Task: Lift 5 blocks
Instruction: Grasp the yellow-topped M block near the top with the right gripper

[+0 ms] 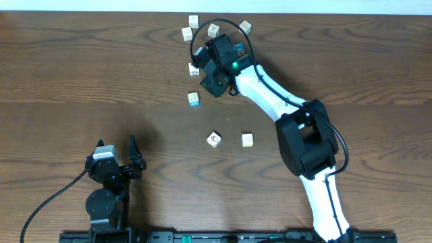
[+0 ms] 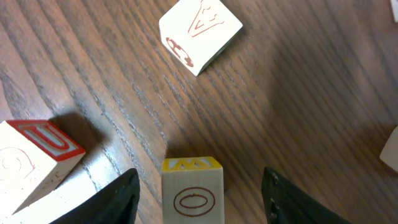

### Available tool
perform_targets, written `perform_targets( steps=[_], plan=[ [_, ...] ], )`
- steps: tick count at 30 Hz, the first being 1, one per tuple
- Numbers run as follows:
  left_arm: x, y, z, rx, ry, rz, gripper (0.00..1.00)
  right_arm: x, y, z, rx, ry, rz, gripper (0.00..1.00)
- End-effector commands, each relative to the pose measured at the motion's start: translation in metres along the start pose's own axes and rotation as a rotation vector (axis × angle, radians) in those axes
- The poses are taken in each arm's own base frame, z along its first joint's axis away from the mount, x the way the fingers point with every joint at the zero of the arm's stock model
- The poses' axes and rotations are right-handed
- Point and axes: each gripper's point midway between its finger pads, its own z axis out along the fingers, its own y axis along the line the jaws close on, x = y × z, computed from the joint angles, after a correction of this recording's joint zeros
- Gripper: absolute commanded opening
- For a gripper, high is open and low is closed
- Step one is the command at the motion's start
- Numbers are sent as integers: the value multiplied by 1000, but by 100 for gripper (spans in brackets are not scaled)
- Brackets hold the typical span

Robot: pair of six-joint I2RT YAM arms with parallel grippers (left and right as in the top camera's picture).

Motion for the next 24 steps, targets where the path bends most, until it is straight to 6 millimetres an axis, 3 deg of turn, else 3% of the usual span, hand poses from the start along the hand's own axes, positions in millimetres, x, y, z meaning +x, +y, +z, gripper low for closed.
perform_targets(
  steps=[1, 3, 8, 13, 16, 19, 24],
  plan=[
    [16, 4, 1, -19, 48, -3, 79, 6, -5, 10, -9, 12, 5, 53],
    [16, 4, 1, -19, 48, -3, 79, 10, -4, 16, -13, 22, 6, 43],
    [16, 4, 1, -19, 48, -3, 79, 23, 1, 34, -26, 54, 7, 33],
    [16, 4, 1, -19, 48, -3, 79, 18, -10, 29, 28, 50, 41, 26],
    [16, 4, 1, -19, 48, -3, 79, 8, -18, 14, 66, 46, 49, 22],
    [16, 4, 1, -19, 48, -3, 79, -8, -24, -14, 81, 28, 63, 21],
    [16, 4, 1, -19, 48, -3, 79, -33, -32, -69, 112, -21, 173, 5]
  ],
)
